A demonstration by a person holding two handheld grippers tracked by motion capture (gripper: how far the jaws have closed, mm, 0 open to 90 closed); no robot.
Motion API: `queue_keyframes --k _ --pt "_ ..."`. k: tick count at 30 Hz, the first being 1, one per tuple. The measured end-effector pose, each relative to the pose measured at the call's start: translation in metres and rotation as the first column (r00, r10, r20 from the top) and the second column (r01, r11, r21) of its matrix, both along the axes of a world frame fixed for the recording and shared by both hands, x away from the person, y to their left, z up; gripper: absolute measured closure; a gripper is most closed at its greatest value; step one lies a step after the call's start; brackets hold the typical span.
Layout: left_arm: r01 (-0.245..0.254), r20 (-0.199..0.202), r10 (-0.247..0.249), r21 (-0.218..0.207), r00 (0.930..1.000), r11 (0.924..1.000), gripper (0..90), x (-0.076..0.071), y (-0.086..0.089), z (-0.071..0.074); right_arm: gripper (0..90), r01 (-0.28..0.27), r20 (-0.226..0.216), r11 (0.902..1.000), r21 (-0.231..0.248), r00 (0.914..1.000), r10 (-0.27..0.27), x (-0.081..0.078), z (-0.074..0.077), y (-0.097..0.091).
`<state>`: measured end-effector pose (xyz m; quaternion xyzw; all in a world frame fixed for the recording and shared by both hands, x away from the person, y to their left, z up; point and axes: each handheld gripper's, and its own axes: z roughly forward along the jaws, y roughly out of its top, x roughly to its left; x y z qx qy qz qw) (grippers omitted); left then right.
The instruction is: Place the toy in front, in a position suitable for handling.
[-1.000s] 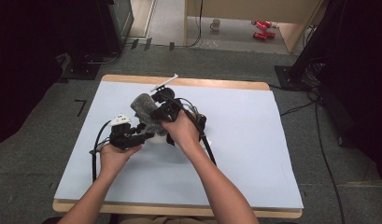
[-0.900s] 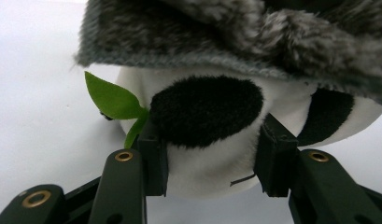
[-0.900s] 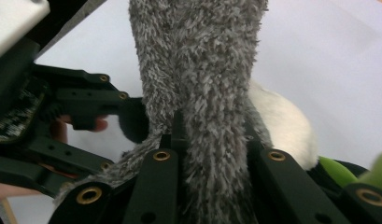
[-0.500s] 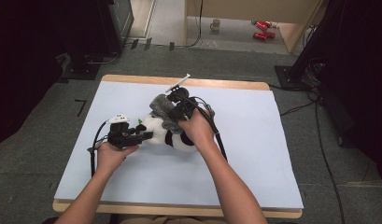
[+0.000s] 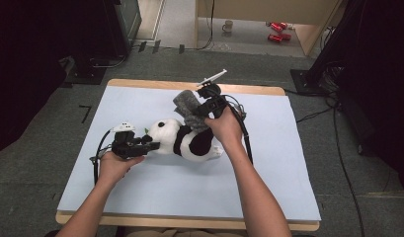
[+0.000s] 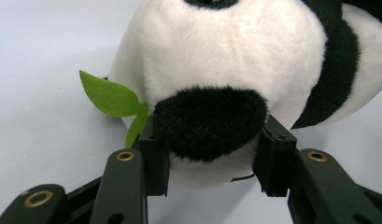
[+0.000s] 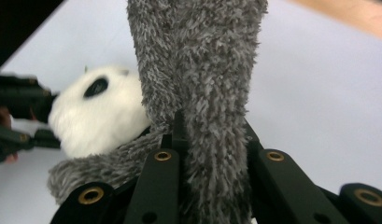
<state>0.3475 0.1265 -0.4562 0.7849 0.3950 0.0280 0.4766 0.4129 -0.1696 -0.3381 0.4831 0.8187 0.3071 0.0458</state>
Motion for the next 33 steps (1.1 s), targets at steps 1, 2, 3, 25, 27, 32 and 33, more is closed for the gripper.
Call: queue_keyframes --k 1,2,3,25,27,32,33 --pt "0.001 0.001 -0.001 0.002 1.0 1.0 54.4 -0.001 0.0 -0.001 77.4 0.015 0.023 0.9998 0.011 0.9996 -0.015 0.0 0.003 -0.005" --pt "0.005 0.0 -0.005 0.009 1.0 0.9999 54.4 -0.001 0.0 -0.001 77.5 0.028 0.044 0.9994 0.022 0.9986 -0.029 -0.001 0.007 -0.009" --pt "0.011 0.002 -0.011 0.015 0.9999 0.9998 54.4 -0.002 0.001 -0.002 77.4 0.043 0.063 0.9987 0.03 0.997 -0.044 -0.001 0.01 -0.015" --pt "0.012 0.01 -0.012 0.014 0.9999 0.9998 53.8 -0.012 0.002 -0.008 77.2 0.057 -0.002 0.9903 0.126 0.9983 -0.058 0.0 -0.055 -0.05" --pt "0.011 0.012 -0.011 0.014 0.9999 0.9998 53.8 -0.012 0.002 -0.008 77.3 0.079 -0.005 0.9846 0.156 0.9969 -0.079 -0.001 -0.061 -0.057" --pt "0.01 0.016 -0.01 0.009 0.9998 0.9999 53.8 -0.012 0.001 -0.009 77.2 0.091 0.0 0.982 0.165 0.9957 -0.093 -0.006 -0.067 -0.072" --pt "0.01 0.016 -0.01 0.008 0.9998 0.9999 53.8 -0.012 0.001 -0.009 77.2 0.092 0.002 0.9814 0.169 0.9956 -0.094 -0.007 -0.068 -0.075"
